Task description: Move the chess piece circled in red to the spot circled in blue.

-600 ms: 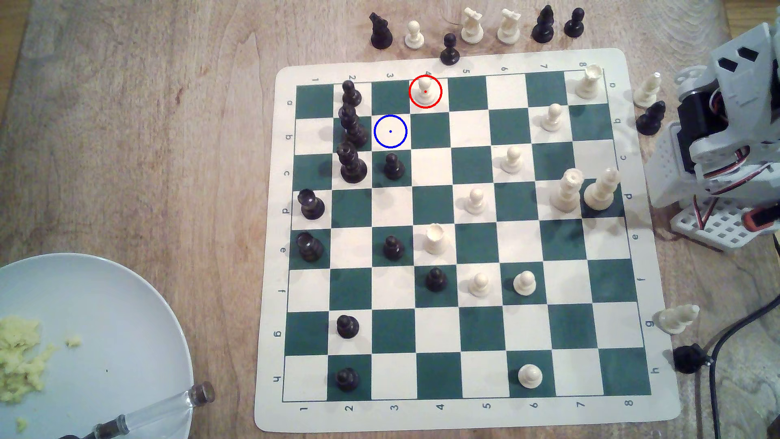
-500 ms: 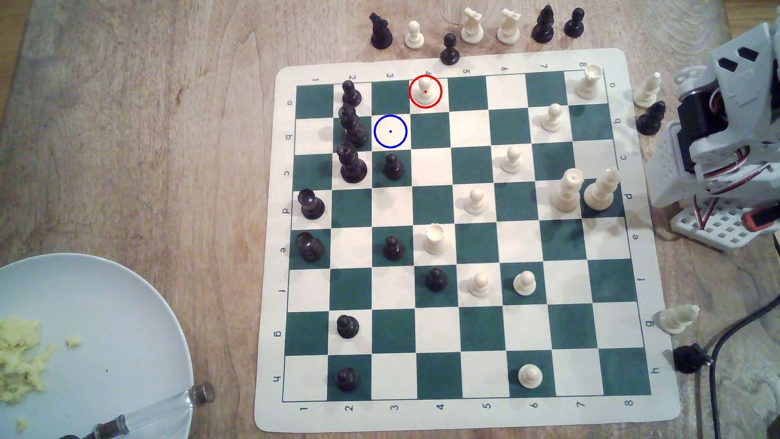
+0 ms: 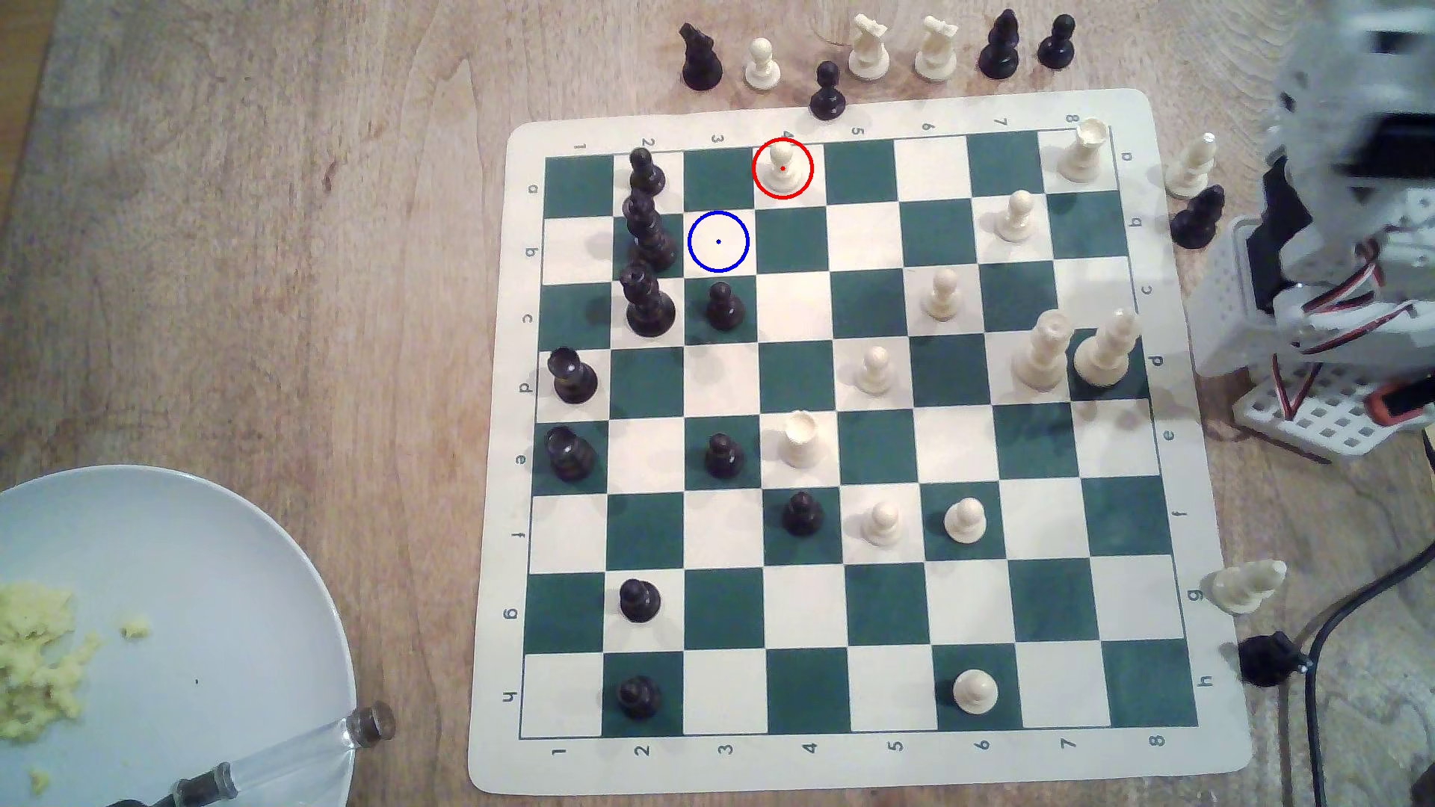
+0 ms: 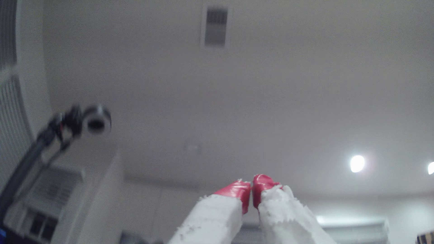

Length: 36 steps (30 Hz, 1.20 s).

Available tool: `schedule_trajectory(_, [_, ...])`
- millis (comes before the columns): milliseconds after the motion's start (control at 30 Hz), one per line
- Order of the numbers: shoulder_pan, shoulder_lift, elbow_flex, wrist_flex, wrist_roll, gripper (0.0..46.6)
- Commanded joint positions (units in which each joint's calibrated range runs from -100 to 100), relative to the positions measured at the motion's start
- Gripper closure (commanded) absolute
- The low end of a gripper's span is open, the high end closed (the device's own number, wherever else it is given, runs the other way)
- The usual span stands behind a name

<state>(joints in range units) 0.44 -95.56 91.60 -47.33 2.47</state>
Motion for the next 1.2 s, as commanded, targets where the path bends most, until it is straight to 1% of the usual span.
schedule_trajectory(0, [2.9,-0.2,-7.0,29.1,-0.2,46.4])
schedule_trajectory(233, [6.4,-0.2,-13.3,55.6,-0.2,46.4])
schedule_trajectory(433, [7.7,0.9,-16.0,66.2,-0.3,46.4])
schedule_trajectory(500, [8.2,2.9,-16.4,66.8,-0.3,46.4])
schedule_trajectory(533, [9.6,5.5,-17.7,67.6,-0.3,46.4])
schedule_trajectory(633, [11.0,9.1,-20.7,72.2,-0.3,46.4])
schedule_trajectory(667, [11.6,11.3,-21.7,74.1,-2.8,46.4])
schedule_trajectory(700, [11.8,12.1,-21.7,74.6,-3.8,46.0])
schedule_trajectory(733, [11.9,13.0,-22.1,76.4,-3.8,43.8])
schedule_trajectory(767, [12.1,13.9,-22.4,77.8,-3.8,43.4])
schedule_trajectory(867, [12.1,20.4,-26.7,82.3,-3.8,44.6])
schedule_trajectory(933, [11.9,25.9,-31.2,84.7,-5.2,45.2])
schedule_trajectory(967, [11.8,29.8,-34.0,85.5,-6.6,44.7])
schedule_trajectory(1000, [11.7,31.2,-34.8,85.3,-7.0,44.5])
schedule_trajectory(1067, [11.7,33.7,-35.3,84.3,-7.8,43.2])
schedule_trajectory(1100, [11.9,35.7,-35.4,83.2,-8.4,41.5])
schedule_trajectory(1167, [12.7,39.1,-38.0,83.7,-9.7,40.6])
